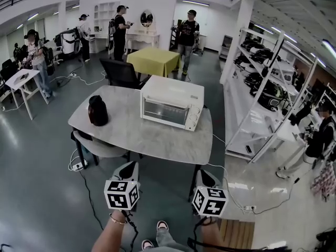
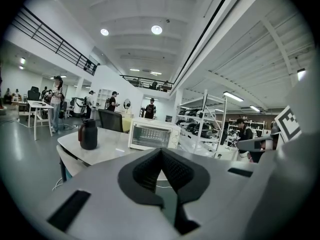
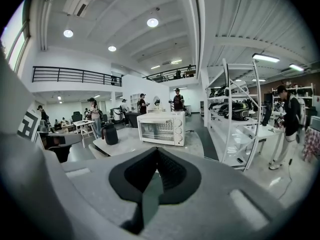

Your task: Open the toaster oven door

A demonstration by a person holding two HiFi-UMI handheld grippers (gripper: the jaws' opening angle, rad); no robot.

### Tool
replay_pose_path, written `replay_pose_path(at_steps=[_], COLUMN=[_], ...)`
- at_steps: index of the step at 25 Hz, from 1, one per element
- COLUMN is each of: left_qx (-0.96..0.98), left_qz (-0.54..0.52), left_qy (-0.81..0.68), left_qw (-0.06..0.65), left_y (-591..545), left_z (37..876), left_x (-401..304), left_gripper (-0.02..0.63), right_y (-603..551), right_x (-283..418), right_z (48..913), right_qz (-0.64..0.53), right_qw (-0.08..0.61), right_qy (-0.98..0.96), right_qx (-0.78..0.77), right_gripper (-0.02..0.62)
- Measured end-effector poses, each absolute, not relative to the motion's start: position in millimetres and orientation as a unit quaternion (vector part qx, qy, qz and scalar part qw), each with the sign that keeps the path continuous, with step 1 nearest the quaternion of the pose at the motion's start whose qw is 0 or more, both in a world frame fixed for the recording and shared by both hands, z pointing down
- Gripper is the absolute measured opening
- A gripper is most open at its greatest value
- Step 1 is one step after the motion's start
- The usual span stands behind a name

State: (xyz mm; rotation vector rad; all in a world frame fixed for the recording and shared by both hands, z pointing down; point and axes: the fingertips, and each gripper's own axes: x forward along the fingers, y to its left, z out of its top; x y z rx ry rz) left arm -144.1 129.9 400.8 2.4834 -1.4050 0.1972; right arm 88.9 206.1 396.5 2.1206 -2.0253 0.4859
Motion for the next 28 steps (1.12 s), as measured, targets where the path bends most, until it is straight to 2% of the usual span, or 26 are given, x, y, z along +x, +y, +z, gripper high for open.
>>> replay_pose_path(at_steps=[17,28], left_qx=[0.849,0.837], left_qz=[0.061,0.09], left_qy=[-0.511,-0.525], left_qw=[0.122,0.122], left_y=[-13,-59], left_z=[384,394], left_x=[-81,-64], left_gripper=[0.005,0.005], right_y=[44,-10], right_x=[153,173], right_z=[382,400], right_qz=[0.147,0.171], right_qw=[0.075,0.066], right_qy=[-0.714,-0.724], right_qx=[0.681,0.665], right_gripper=[0.005,0.005])
